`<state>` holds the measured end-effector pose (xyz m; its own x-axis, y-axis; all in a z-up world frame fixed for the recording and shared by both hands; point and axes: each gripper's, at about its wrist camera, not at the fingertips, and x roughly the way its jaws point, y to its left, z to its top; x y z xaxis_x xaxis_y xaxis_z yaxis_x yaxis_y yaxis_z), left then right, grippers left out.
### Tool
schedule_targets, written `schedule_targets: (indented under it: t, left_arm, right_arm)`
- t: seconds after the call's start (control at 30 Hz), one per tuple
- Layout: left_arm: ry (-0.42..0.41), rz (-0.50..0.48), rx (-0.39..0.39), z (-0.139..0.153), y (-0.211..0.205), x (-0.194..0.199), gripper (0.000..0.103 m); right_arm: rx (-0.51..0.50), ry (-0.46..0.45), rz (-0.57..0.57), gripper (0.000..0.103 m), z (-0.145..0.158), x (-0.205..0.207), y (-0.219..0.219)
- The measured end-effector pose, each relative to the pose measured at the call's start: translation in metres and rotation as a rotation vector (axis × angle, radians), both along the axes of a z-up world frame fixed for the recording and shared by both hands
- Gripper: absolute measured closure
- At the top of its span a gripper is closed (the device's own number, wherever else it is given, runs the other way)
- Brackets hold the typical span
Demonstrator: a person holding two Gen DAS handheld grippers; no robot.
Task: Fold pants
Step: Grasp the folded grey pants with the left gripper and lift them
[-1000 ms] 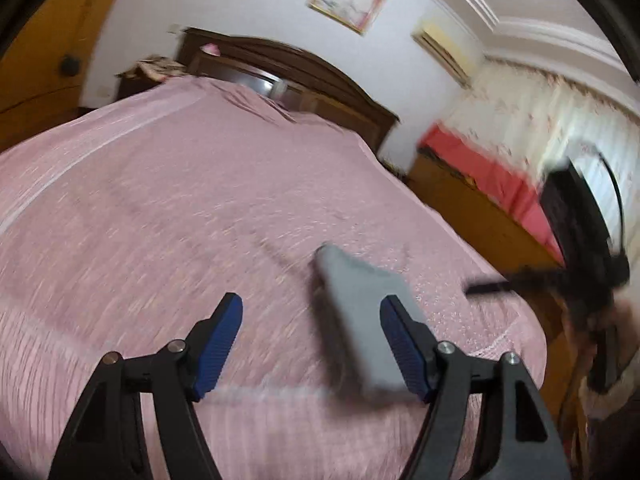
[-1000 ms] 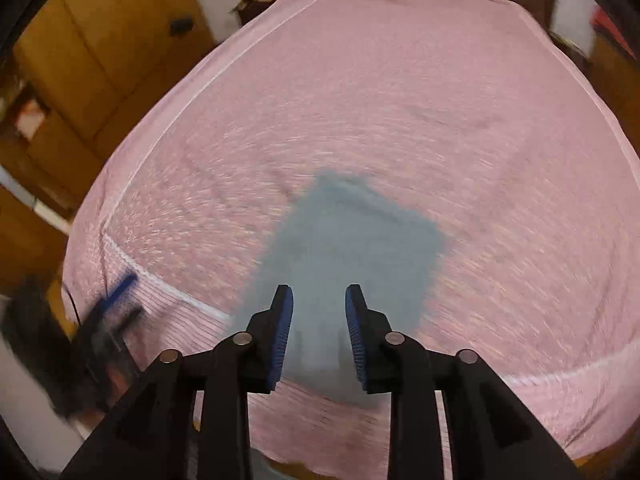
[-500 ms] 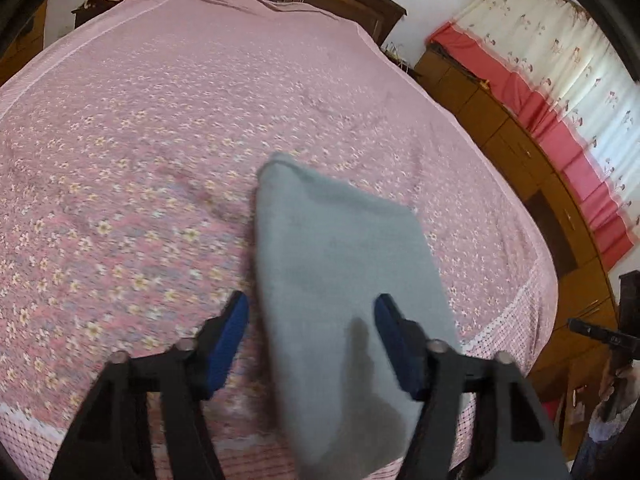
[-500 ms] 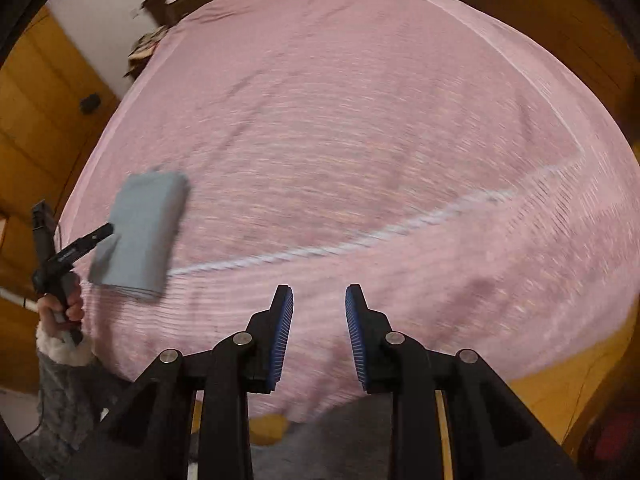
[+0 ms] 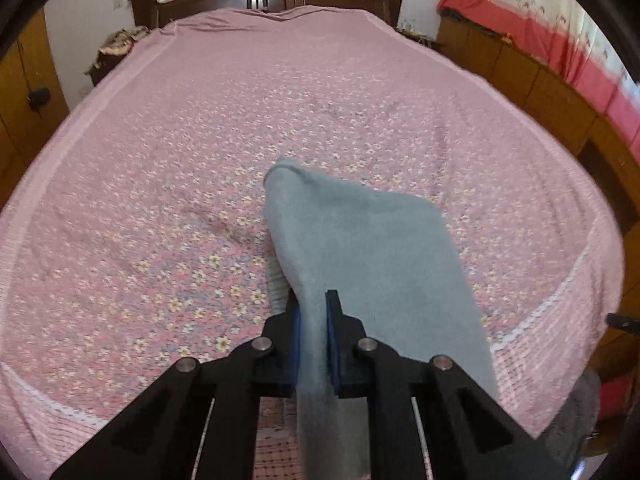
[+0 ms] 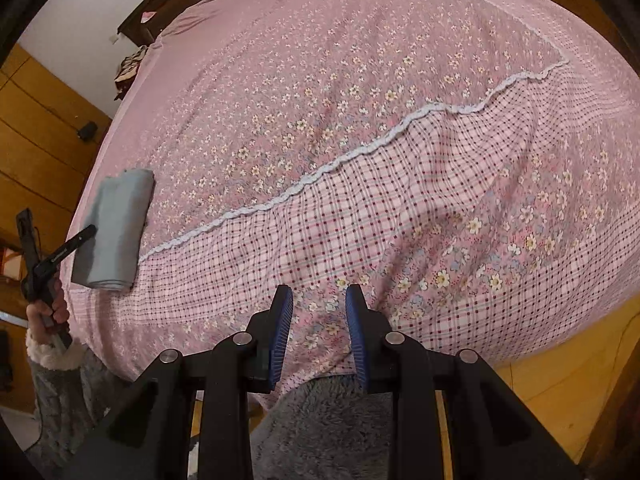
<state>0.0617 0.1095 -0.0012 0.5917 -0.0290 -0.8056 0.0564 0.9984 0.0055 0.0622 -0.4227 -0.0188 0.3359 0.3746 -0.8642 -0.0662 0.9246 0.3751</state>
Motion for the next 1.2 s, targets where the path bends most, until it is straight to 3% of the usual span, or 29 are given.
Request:
schedule_targets:
  t: [0.13, 0.23, 0.3, 0.43, 0.6, 1.03, 1.2]
  left_arm:
    - [-0.013, -0.012, 0.153, 0.003, -0.019, -0.006, 0.091]
    - [-0.025, -0.009, 0.195, 0.006, -0.027, -0.006, 0.091]
    - [-0.021, -0.022, 0.196, 0.009, -0.030, -0.004, 0.092]
    - [-0.024, -0.045, 0.217, 0.019, -0.036, -0.003, 0.092]
    - [-0.044, -0.091, 0.299, 0.025, -0.049, -0.006, 0.092]
    - [-0.013, -0.188, 0.133, 0.055, -0.080, 0.004, 0.092]
    - [-0.005, -0.231, 0.023, 0.065, -0.099, 0.011, 0.093]
  right_arm:
    - [0.022, 0.003, -0.004, 0.074, -0.007, -0.005, -0.004]
    - [0.193, 0.018, 0.023, 0.074, -0.011, -0.007, -0.009]
    - [0.238, 0.018, 0.036, 0.074, -0.012, -0.010, -0.008]
    - [0.154, 0.006, 0.058, 0.074, -0.015, -0.013, -0.002]
    - [0.220, 0.017, 0.066, 0.074, -0.027, -0.017, -0.001]
    - [0.200, 0.028, 0.060, 0.074, -0.032, -0.022, 0.001]
    - [0.201, 0.047, 0.056, 0.074, -0.041, -0.024, -0.003]
